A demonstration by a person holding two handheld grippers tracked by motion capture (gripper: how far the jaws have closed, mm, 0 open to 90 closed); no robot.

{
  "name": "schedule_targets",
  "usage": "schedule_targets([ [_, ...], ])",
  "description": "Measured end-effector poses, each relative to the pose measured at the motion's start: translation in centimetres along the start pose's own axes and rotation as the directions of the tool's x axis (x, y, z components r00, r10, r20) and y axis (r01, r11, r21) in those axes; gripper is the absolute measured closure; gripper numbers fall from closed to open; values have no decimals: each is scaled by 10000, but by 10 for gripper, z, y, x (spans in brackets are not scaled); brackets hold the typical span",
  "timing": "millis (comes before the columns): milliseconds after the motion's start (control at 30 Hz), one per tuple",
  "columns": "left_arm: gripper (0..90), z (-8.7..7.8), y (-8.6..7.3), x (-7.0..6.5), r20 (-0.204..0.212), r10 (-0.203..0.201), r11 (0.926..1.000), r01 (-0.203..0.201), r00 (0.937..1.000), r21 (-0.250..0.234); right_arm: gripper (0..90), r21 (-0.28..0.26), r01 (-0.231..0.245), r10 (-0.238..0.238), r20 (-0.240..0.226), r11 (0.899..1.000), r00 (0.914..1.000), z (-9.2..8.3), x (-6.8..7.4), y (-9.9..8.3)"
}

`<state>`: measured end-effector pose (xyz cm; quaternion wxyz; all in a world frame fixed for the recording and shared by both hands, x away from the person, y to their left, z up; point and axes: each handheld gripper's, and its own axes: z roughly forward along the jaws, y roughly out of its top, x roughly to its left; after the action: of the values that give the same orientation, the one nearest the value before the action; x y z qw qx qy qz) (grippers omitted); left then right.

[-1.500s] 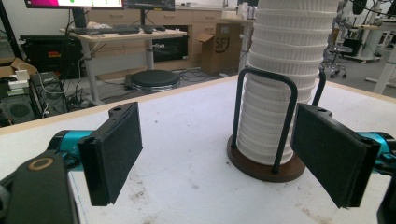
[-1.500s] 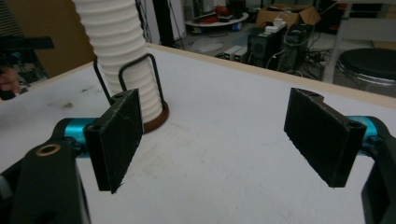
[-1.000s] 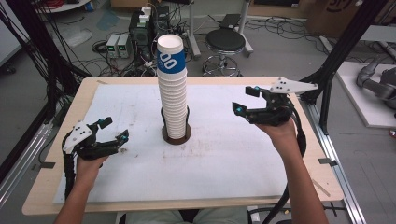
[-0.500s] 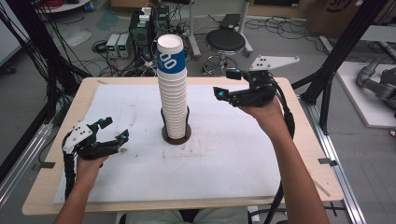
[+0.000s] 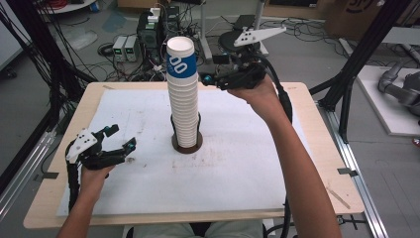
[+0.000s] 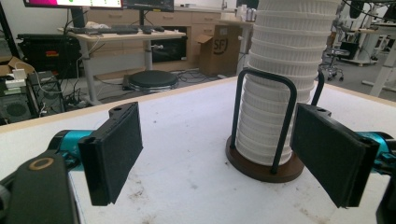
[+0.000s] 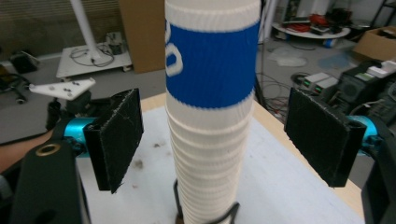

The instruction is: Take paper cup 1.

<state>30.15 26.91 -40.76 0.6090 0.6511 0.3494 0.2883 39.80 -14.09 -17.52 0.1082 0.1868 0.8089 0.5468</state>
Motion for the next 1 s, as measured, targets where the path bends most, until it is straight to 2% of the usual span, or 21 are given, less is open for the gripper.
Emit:
schedule_targets([
  [67, 167, 0, 0, 0, 12, 3, 10000, -3, 10000, -5, 202, 157, -49, 50, -49, 9999, 10000, 9, -1, 7],
  [533, 167, 0, -1, 2, 20, -86, 10000, 86, 10000, -40, 202, 464, -189, 202, -274, 9987, 9994, 41, -5, 30],
  [867, 167, 0, -1, 2, 31, -113, 9999, 114, 9999, -50, 205, 592, -204, 220, -262, 9980, 9994, 56, -7, 38],
  [1000, 167, 0, -2, 3, 45, -117, 9999, 117, 9999, -41, 257, 393, -90, 101, -280, 9992, 9996, 55, -7, 40],
])
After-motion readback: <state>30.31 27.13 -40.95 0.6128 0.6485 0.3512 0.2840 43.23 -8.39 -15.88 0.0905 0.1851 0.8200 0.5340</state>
